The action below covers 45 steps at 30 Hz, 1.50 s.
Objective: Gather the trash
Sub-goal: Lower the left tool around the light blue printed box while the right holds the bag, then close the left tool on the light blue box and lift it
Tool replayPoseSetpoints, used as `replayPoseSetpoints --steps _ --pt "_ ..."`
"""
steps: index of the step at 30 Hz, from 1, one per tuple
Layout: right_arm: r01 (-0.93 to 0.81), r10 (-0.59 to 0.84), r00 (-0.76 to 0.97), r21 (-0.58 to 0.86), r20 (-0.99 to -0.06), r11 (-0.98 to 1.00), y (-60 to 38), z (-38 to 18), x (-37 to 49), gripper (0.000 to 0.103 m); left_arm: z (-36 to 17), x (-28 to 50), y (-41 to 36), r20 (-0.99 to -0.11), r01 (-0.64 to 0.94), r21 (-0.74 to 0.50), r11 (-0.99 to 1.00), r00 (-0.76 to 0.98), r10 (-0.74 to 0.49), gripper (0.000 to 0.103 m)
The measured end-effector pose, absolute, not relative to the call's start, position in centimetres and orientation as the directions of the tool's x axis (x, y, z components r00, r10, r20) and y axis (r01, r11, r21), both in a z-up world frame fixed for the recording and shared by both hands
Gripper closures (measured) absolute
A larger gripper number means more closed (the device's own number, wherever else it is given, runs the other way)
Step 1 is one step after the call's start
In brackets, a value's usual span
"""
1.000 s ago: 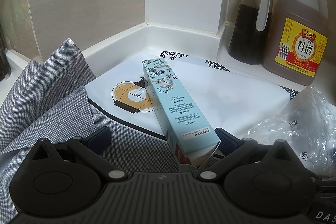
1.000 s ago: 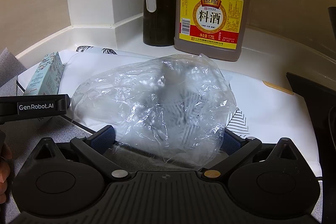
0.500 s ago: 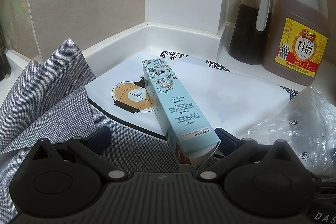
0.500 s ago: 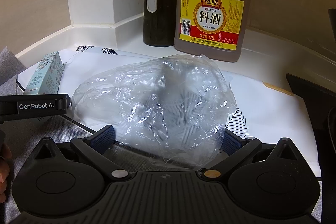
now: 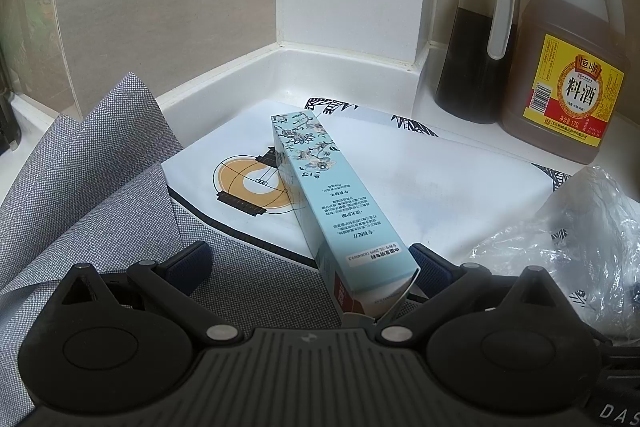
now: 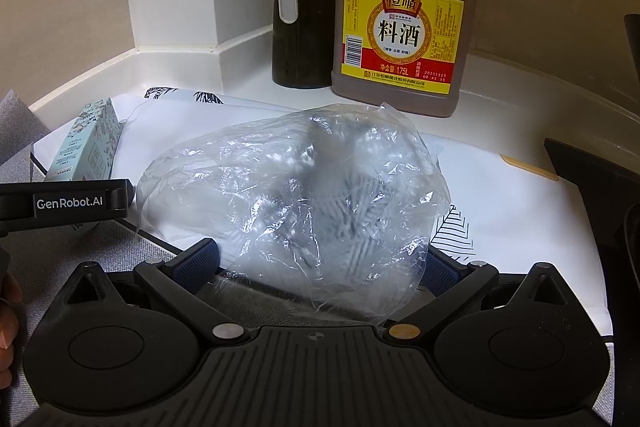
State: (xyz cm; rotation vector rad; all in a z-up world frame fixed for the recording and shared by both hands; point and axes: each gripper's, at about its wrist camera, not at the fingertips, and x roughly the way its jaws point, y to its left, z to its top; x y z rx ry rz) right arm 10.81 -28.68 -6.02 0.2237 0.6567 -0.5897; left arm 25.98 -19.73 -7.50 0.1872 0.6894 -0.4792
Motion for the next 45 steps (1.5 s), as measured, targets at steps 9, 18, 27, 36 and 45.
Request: replayPoseSetpoints --steps 9,18,27,36,45 --pt "0.58 -0.443 0.637 0.014 -0.631 0.815 -28.7 -6.0 10.8 0.0 -7.5 25.9 -19.7 -0.65 0.483 0.01 0.876 0.669 -0.362 0.0" --pt "0.58 -0.442 0.637 0.014 -0.631 0.815 -28.7 -6.0 10.8 0.0 -7.6 25.9 -19.7 -0.648 0.482 0.009 0.876 0.67 -0.362 0.0" --pt "0.58 -0.443 0.638 0.014 -0.63 0.815 -28.7 -6.1 10.8 0.0 -8.1 26.1 -19.9 -0.656 0.481 0.009 0.876 0.664 -0.358 0.0" --pt "0.579 -0.441 0.64 0.018 -0.629 0.815 -28.9 -6.3 11.0 0.0 -7.7 27.1 -19.8 -0.678 0.463 0.006 0.887 0.654 -0.336 0.0" --pt "0.62 -0.484 0.648 0.039 -0.588 0.783 -29.2 -6.1 10.0 0.035 -7.1 26.5 -19.6 -0.648 0.456 0.003 0.89 0.679 -0.345 0.07"
